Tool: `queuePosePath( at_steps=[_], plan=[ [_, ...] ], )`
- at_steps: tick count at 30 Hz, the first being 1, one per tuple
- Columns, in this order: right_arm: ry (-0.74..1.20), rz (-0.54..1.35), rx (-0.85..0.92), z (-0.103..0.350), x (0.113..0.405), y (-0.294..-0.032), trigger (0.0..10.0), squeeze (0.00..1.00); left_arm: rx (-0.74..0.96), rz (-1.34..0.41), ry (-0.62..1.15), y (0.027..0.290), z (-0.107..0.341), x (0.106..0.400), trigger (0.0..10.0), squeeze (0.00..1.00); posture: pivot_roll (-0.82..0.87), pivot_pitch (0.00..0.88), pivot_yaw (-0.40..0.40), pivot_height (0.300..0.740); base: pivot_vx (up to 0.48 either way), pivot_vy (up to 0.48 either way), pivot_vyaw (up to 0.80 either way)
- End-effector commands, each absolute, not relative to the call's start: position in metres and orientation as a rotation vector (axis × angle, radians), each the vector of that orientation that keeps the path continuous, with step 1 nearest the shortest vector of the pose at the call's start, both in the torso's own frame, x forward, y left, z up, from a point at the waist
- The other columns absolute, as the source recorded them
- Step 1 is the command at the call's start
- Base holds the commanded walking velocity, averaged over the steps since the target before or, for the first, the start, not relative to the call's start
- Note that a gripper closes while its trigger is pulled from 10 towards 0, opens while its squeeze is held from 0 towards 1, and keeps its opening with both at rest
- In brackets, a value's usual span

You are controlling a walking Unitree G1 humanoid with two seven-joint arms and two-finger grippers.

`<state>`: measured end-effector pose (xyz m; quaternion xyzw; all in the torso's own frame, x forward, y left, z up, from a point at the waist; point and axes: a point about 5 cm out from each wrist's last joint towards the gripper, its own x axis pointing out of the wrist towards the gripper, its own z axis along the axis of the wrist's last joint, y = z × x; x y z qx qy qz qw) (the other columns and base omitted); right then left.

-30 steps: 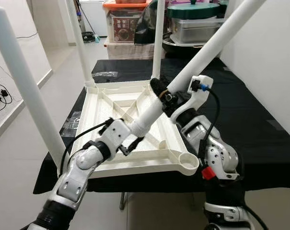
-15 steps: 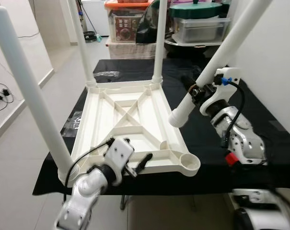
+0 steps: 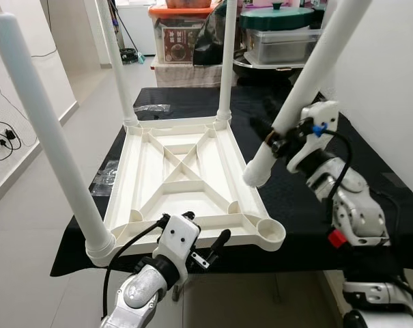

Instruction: Building children table

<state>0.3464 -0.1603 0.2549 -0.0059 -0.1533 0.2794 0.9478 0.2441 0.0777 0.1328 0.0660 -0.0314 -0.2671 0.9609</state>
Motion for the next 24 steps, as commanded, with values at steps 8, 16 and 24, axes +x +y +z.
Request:
queuePosePath(
  at_steps=[8,16,24],
  plan=[
    [-0.351,0.577,-0.045,0.261,0.348,-0.159,10.0,0.00,0.131,-0.531,-0.049,0.077,0.132,0.243,10.0,0.00,0.02,0.000,-0.029,0.740,0.186,-0.414,0.00],
    [-0.340,0.628,0.017,0.263,0.348,-0.154,10.0,0.00,0.125,-0.485,-0.045,0.079,0.132,0.245,10.0,0.00,0.02,0.003,-0.032,0.740,0.000,-0.105,0.00],
    [-0.340,0.747,0.011,0.261,0.347,-0.147,10.0,0.00,0.126,-0.487,-0.029,0.077,0.129,0.244,10.0,0.00,0.03,0.010,-0.041,0.740,0.000,0.000,0.37]
  ],
)
